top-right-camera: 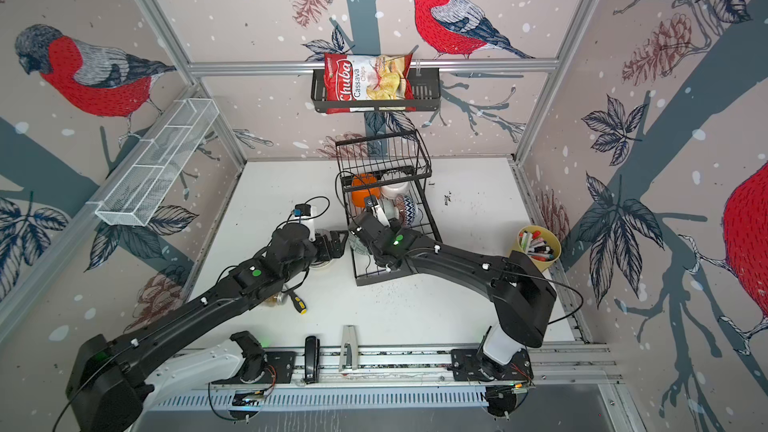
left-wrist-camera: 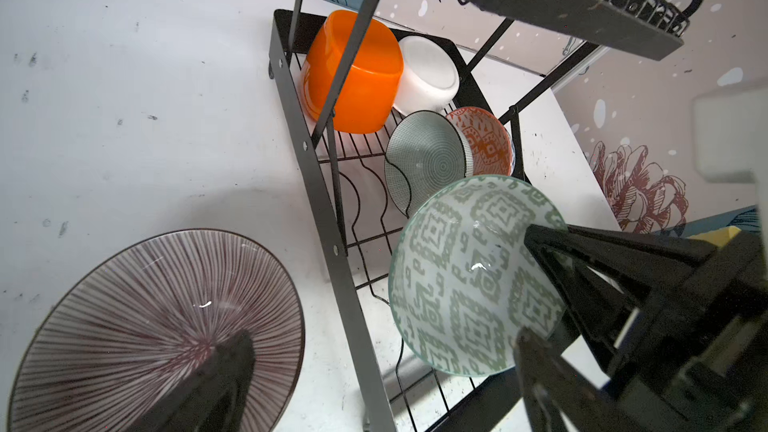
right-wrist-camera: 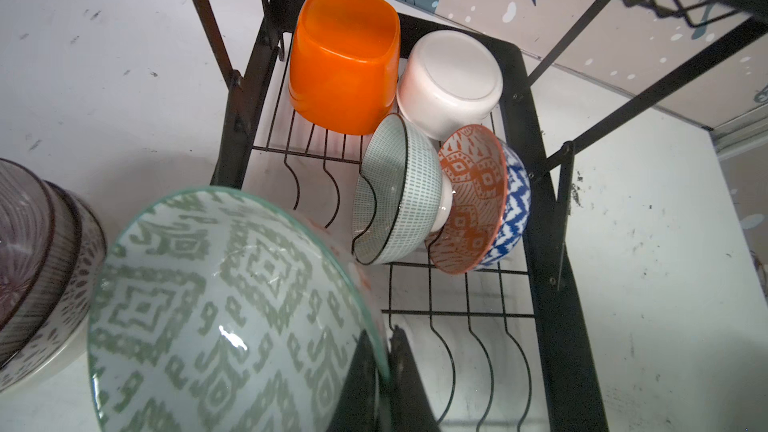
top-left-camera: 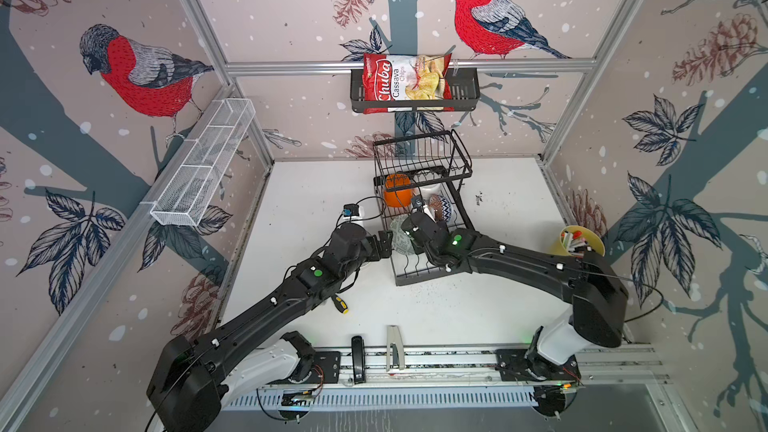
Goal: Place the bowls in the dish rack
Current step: 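Carry the grey-patterned bowl over the rack with the right gripper while the left gripper withdraws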
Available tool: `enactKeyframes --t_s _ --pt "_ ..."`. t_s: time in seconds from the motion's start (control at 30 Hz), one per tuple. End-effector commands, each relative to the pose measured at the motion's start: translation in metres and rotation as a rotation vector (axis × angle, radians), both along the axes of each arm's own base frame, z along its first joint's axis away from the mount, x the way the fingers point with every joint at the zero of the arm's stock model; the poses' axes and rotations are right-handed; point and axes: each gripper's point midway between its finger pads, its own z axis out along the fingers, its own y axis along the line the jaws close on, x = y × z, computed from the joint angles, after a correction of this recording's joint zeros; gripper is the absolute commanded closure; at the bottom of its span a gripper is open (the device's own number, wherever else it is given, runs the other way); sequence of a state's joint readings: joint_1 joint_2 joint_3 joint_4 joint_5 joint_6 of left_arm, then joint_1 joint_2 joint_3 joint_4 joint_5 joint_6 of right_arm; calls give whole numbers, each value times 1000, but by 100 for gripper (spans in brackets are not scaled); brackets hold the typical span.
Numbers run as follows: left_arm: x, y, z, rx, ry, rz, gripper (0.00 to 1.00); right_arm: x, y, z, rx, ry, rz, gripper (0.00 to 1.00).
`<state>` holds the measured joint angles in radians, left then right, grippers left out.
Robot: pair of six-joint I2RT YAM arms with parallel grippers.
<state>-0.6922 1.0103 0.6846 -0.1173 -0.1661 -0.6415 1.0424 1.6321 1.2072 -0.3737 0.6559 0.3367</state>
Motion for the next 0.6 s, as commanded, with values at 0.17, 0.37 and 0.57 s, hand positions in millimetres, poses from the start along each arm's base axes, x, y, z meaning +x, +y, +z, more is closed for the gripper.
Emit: enactKeyframes --t_s 0.17,0.37,0.57 --pt "-1 17 13 -45 -53 49 4 20 5 6 -126 -125 -64 100" --pt "-3 25 16 -55 -66 66 4 28 8 -1 -215 -156 -71 100" --pt "-4 27 15 -51 -64 70 4 37 11 -4 -286 -187 -77 100"
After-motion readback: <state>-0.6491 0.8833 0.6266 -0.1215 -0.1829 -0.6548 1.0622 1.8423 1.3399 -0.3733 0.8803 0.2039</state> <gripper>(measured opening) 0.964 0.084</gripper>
